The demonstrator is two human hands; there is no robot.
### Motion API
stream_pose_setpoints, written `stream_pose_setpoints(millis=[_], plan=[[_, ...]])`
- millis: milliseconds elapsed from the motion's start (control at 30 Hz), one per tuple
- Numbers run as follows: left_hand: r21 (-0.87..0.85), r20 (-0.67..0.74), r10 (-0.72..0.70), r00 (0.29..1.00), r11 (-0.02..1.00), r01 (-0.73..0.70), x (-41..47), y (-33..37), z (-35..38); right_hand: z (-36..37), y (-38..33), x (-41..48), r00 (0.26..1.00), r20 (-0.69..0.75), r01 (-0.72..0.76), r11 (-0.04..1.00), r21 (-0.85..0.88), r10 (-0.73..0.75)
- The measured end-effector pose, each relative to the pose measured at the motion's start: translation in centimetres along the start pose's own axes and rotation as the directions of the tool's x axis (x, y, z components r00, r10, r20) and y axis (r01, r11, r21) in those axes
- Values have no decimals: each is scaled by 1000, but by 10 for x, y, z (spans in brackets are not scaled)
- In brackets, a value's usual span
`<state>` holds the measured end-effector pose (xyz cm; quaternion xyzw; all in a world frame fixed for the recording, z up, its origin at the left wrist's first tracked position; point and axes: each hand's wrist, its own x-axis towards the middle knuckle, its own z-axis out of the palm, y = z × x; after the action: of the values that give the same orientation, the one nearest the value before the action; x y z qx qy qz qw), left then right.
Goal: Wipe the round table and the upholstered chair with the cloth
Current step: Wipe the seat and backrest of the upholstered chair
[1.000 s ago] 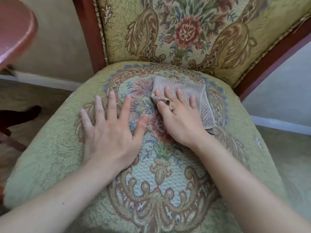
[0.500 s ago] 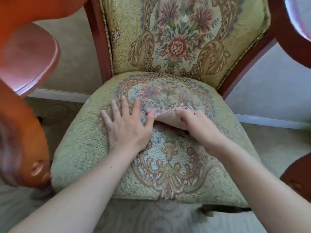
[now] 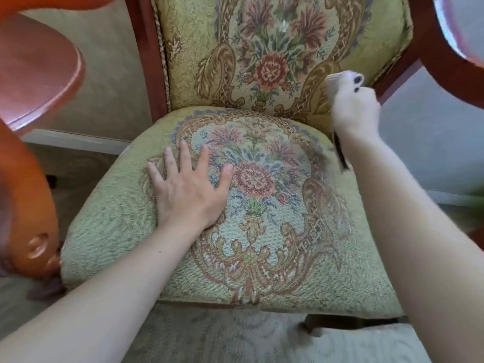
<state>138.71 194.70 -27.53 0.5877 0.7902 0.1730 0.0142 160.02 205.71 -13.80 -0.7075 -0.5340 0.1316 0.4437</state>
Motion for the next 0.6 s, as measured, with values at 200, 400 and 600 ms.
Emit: stream_pose_setpoints(millis=[200,400,600], plan=[[7,-33,-4,999,1000,4,-1,1,4,86,49,-24,800,594,351,866,-356,-79],[29,-11,-8,1000,1000,8,-1,3,1,85,42,-42,737,657,436,854,-283,-158],[23,-3,-1,1000,1000,1,-4,4,-1,57,32,-79,673,725,318,942,-108,-144]])
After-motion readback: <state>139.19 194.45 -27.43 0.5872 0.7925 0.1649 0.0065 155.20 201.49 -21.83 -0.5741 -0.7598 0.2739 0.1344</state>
